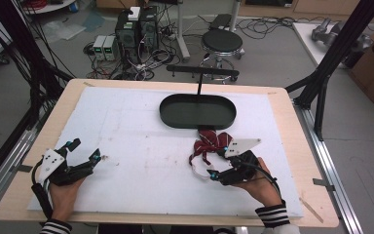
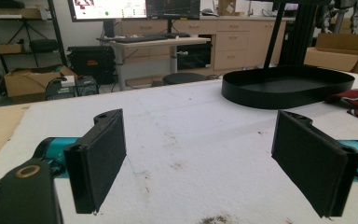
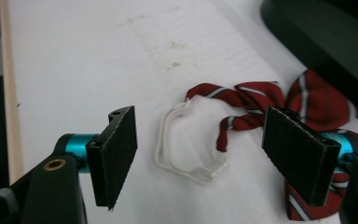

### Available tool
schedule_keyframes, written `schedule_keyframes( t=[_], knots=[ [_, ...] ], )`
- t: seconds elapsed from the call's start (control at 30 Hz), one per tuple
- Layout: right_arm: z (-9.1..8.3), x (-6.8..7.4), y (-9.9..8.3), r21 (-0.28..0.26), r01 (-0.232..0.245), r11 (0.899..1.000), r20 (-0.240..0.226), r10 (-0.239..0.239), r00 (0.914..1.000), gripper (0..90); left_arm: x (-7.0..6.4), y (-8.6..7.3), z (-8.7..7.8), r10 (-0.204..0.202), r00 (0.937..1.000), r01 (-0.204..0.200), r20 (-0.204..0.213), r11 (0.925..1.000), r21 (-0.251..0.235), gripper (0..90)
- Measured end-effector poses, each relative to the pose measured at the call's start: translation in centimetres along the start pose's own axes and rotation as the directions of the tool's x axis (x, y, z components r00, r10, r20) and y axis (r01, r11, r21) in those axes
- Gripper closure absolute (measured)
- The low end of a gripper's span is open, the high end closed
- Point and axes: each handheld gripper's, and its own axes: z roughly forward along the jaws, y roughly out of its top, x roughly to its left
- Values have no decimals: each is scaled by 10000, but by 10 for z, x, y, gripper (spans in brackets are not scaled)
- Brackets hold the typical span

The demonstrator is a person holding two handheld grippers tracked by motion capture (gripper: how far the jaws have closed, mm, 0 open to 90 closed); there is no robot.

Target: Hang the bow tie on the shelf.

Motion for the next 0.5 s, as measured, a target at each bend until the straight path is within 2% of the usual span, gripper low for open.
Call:
schedule_keyframes(
  t=[0.13, 0.27, 0.4, 0.5],
  knots=[
    [6, 3, 3, 556, 440, 9975, -192, -430, 9989, 331, 0, 0, 0, -4, 10000, 4, -3, 10000, -9, 178],
    [12, 4, 4, 952, 478, 9943, -543, -428, 9976, 354, 0, 0, 0, -5, 10000, 5, 2, 10000, -2, 178],
    [19, 7, 6, 1329, 752, 9883, -870, -639, 9942, 409, 0, 0, 0, -8, 10000, 8, 0, 10000, -4, 179],
    [23, 9, 9, 1572, 837, 9840, -889, -703, 9936, 432, 0, 0, 0, -10, 10000, 10, 3, 10000, 2, 178]
  ],
)
